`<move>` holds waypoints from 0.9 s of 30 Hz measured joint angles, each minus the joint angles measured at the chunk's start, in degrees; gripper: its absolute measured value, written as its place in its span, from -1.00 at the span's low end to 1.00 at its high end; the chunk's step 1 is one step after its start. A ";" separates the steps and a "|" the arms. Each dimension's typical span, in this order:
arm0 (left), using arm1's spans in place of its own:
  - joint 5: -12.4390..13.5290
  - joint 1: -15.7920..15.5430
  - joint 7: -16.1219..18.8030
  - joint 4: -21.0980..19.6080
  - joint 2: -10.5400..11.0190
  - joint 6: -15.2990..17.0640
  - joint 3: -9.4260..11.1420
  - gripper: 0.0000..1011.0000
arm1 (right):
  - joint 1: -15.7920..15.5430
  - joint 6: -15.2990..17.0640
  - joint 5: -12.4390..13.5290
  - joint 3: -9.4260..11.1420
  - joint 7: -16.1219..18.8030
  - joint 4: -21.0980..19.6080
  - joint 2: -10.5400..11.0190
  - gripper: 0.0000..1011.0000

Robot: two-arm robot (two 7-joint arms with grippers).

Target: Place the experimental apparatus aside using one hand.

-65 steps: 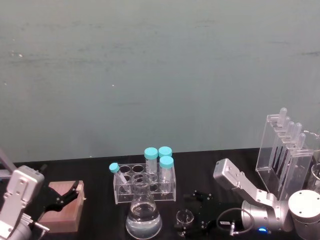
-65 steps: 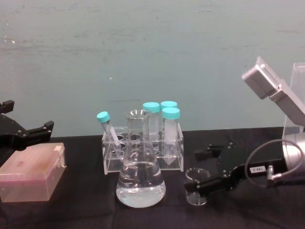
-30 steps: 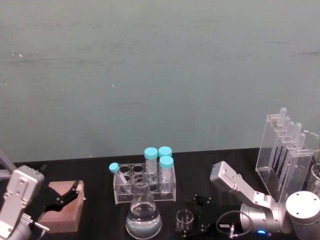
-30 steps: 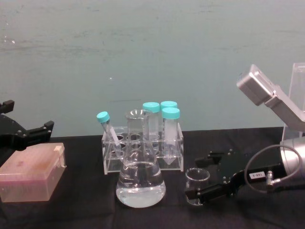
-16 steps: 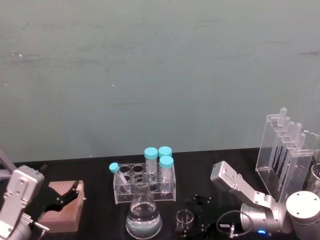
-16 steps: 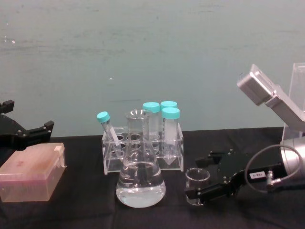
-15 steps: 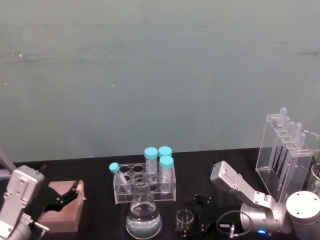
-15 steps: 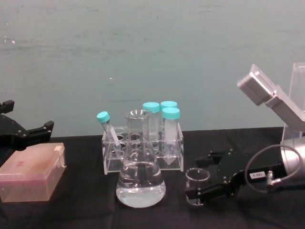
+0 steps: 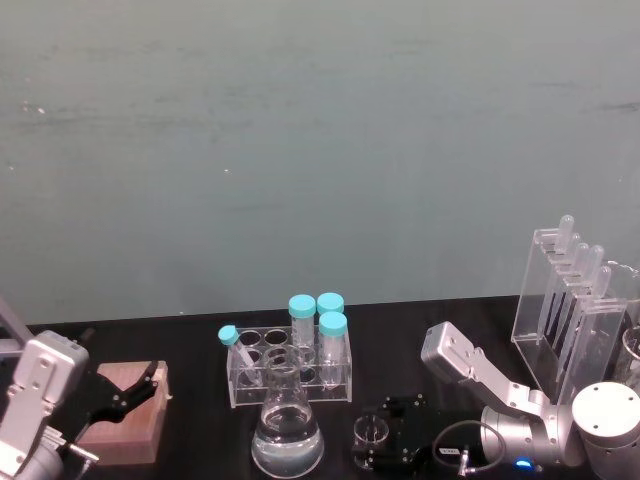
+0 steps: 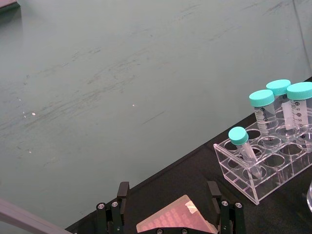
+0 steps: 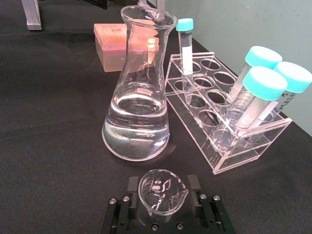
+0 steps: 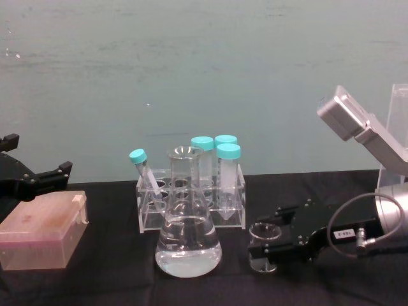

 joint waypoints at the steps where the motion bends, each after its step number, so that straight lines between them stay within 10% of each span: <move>1: 0.00 0.00 0.00 0.00 0.00 0.00 0.00 0.98 | 0.00 0.00 0.00 0.00 0.00 0.00 0.00 0.29; 27: 0.00 0.00 0.00 0.00 0.00 0.00 0.00 0.98 | -0.14 0.11 0.00 0.12 -0.38 -0.17 0.09 0.10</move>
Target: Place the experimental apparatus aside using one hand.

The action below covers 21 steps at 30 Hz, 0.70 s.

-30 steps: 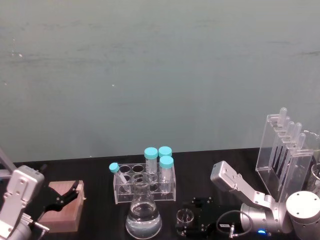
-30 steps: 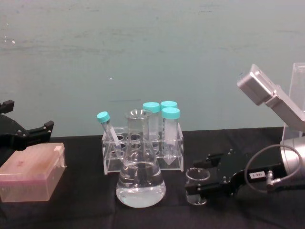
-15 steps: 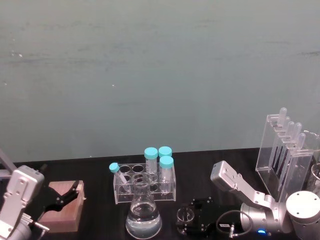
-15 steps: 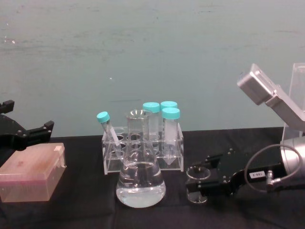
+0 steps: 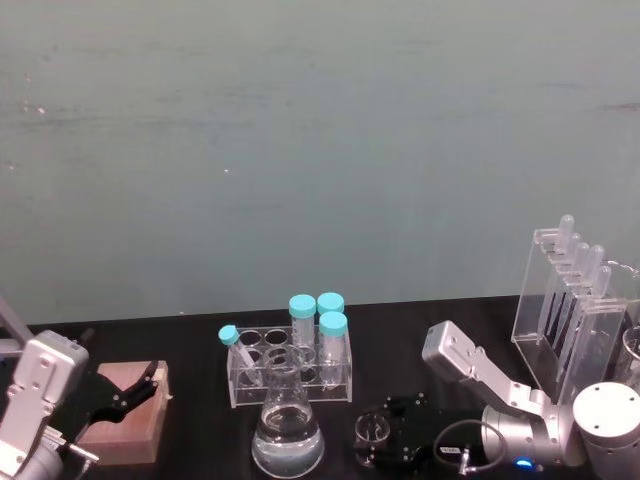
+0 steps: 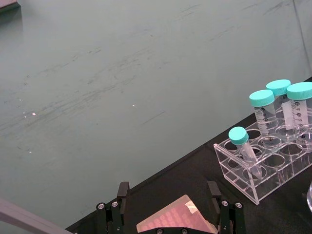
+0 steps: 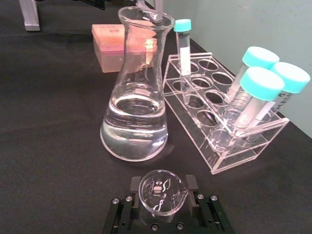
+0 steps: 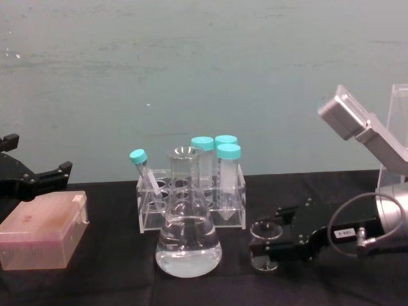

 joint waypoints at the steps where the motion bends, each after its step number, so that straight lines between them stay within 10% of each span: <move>1: 0.00 0.00 0.00 0.00 0.00 0.00 0.00 0.98 | 0.00 0.00 0.00 0.00 0.00 0.00 0.00 0.10; 21: 0.00 0.00 0.00 0.00 0.00 0.00 0.00 0.98 | -1.72 3.05 0.01 3.36 -6.56 -2.66 0.11 0.10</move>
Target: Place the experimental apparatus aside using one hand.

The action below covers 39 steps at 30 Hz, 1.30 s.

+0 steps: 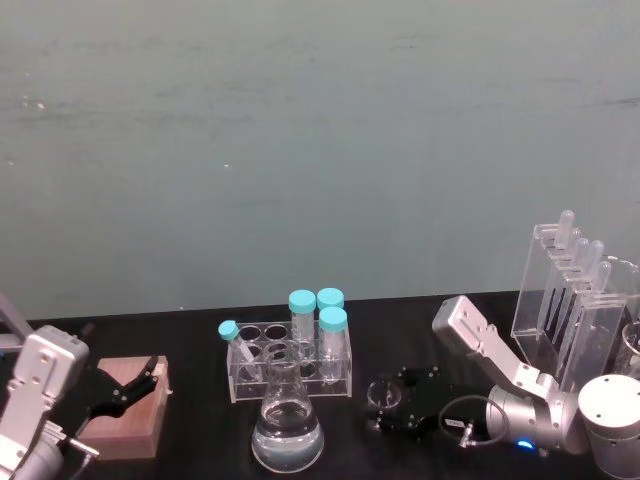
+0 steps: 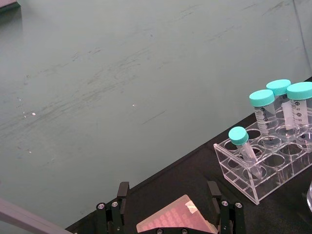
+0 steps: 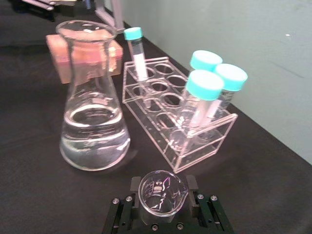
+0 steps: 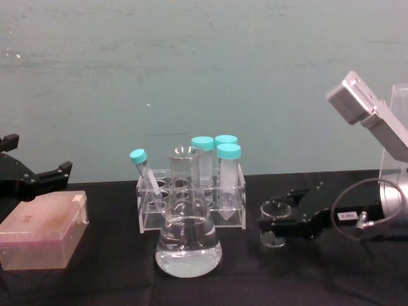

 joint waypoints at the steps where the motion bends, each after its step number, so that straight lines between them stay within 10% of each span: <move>1: 0.00 0.00 0.00 0.00 0.00 0.00 0.00 0.98 | -0.01 0.09 -0.01 0.15 -0.25 0.00 -0.06 0.10; 39: 0.00 0.00 0.00 0.00 0.00 0.00 0.00 0.98 | 0.90 1.27 -2.86 9.50 -14.79 5.03 -4.67 0.10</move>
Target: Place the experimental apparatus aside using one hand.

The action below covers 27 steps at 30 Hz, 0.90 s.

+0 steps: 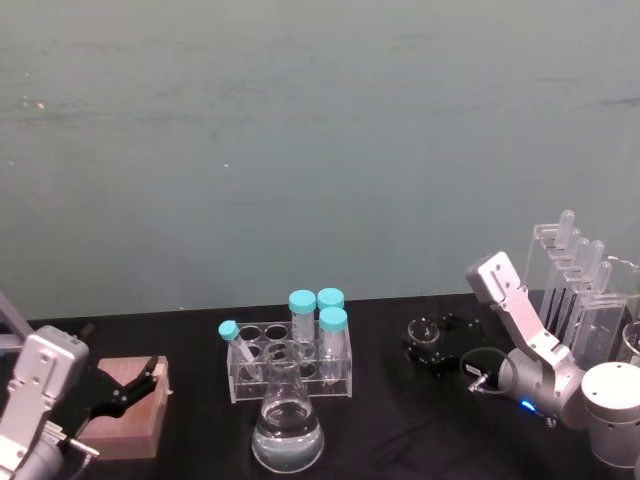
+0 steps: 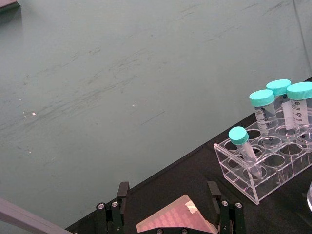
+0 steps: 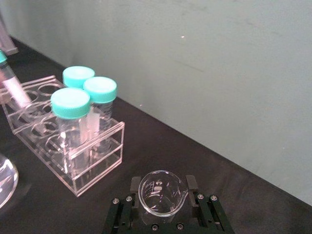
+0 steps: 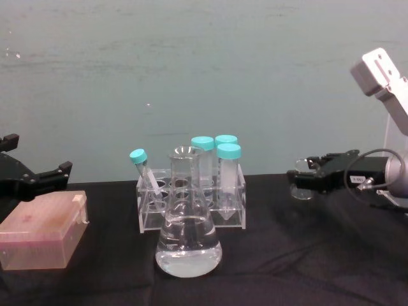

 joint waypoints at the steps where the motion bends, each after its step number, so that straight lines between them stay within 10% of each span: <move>1: 0.00 0.00 0.00 0.00 0.00 0.00 0.00 0.98 | -0.11 -0.17 0.00 0.48 -0.58 0.08 -0.30 0.10; 27: 0.00 0.00 0.00 0.00 0.00 0.00 0.00 0.98 | -1.95 3.82 -1.18 7.63 -11.67 -0.94 -5.34 0.10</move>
